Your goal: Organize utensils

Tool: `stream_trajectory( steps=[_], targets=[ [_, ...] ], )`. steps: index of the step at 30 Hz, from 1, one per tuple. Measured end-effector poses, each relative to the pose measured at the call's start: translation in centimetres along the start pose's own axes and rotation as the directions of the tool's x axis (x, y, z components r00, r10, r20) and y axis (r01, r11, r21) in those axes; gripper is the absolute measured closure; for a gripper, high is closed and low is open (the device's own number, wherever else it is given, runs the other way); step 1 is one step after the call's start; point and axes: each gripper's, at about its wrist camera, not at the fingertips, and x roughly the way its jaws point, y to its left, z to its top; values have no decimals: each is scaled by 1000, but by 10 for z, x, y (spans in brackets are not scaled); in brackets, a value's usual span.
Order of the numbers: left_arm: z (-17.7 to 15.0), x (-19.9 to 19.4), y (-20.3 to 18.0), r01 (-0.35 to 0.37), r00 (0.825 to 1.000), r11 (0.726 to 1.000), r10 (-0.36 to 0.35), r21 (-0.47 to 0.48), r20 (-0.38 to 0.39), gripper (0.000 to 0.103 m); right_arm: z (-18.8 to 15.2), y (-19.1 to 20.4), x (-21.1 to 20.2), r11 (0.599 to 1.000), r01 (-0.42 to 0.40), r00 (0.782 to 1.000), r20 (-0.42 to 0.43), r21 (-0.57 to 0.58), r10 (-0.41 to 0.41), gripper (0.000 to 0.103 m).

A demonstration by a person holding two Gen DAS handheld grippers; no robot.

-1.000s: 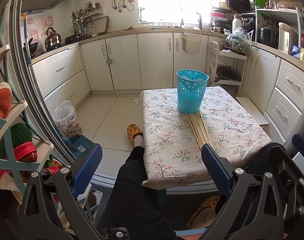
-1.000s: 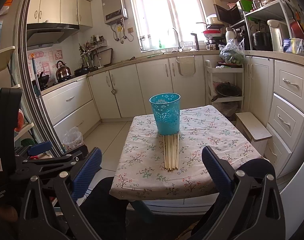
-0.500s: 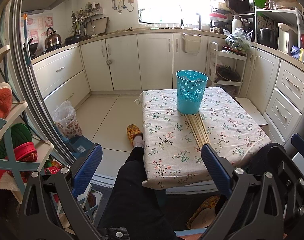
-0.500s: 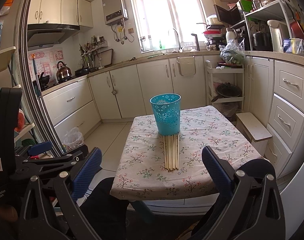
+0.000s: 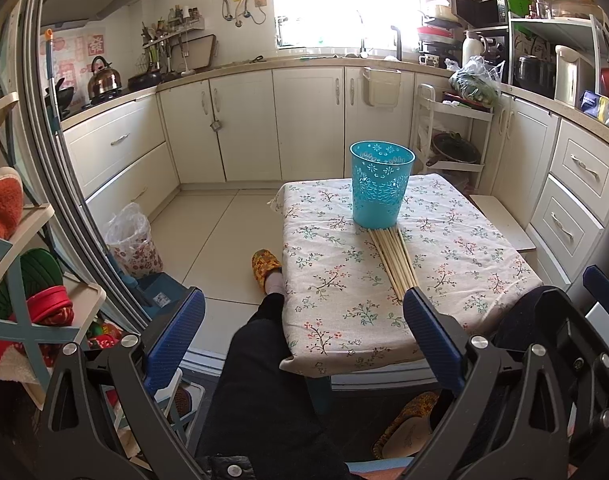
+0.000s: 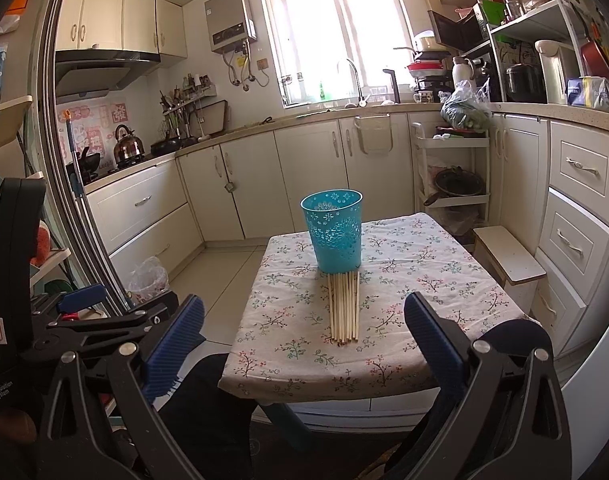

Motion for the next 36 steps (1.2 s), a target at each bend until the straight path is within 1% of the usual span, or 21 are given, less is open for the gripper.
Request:
stream_trajectory(
  steps=[4, 8, 10, 13, 15, 16, 17, 18, 19, 20, 21, 23, 26, 28, 34, 35, 36],
  targets=[
    [2, 8, -1, 2, 1000, 1000, -2, -1, -8, 8, 2, 1, 5, 1000, 7, 1000, -7, 2, -7, 7],
    [7, 24, 1, 4, 1000, 1000, -4, -13, -22, 8, 6, -1, 24, 1000, 19, 999, -29, -3, -19, 7],
    [10, 36, 2, 11, 999, 1000, -12, -18, -31, 8, 8, -7, 36, 1000, 28, 999, -39, 1, -28, 7],
    [13, 58, -1, 28, 998, 1000, -29, -8, -56, 8, 12, -22, 68, 999, 53, 996, -67, -5, -54, 7],
    [12, 71, 0, 41, 996, 999, -41, -6, -75, 8, 11, -35, 104, 997, 68, 991, -112, -29, -71, 18],
    [12, 78, 0, 45, 995, 999, -46, -5, -86, 8, 9, -41, 126, 997, 68, 985, -153, -40, -74, 31],
    [11, 86, -1, 49, 994, 999, -49, -3, -98, 8, 6, -47, 147, 997, 58, 978, -200, -43, -65, 41],
    [11, 94, -1, 51, 992, 999, -51, -4, -113, 8, 1, -51, 162, 998, 50, 971, -233, -42, -59, 46],
    [9, 99, -1, 53, 991, 999, -53, -7, -124, 8, -2, -58, 189, 998, 43, 957, -286, -39, -52, 54],
    [9, 108, -1, 55, 989, 998, -56, -13, -138, 8, -6, -61, 204, 998, 40, 948, -314, -41, -51, 61],
    [8, 114, -2, 55, 987, 998, -57, -16, -147, 8, -10, -64, 221, 999, 35, 940, -339, -41, -47, 63],
    [7, 128, -2, 52, 984, 998, -54, -18, -168, 8, -15, -69, 252, 998, 29, 924, -380, -47, -45, 73],
    [6, 147, -3, 50, 980, 999, -53, -21, -193, 8, -19, -79, 299, 998, 37, 897, -439, -42, -52, 80],
    [6, 158, -4, 46, 978, 999, -49, -21, -204, 8, -22, -82, 320, 998, 49, 886, -459, -47, -65, 81],
    [4, 189, -5, 45, 968, 999, -50, -26, -248, 8, -28, -90, 353, 996, 60, 861, -501, -66, -85, 83],
    [6, 195, -6, 50, 966, 998, -56, -29, -253, 8, -27, -92, 354, 996, 60, 865, -495, -64, -84, 83],
    [7, 200, -7, 56, 965, 998, -63, -33, -254, 8, -27, -95, 356, 996, 58, 861, -502, -67, -84, 83]
  ],
)
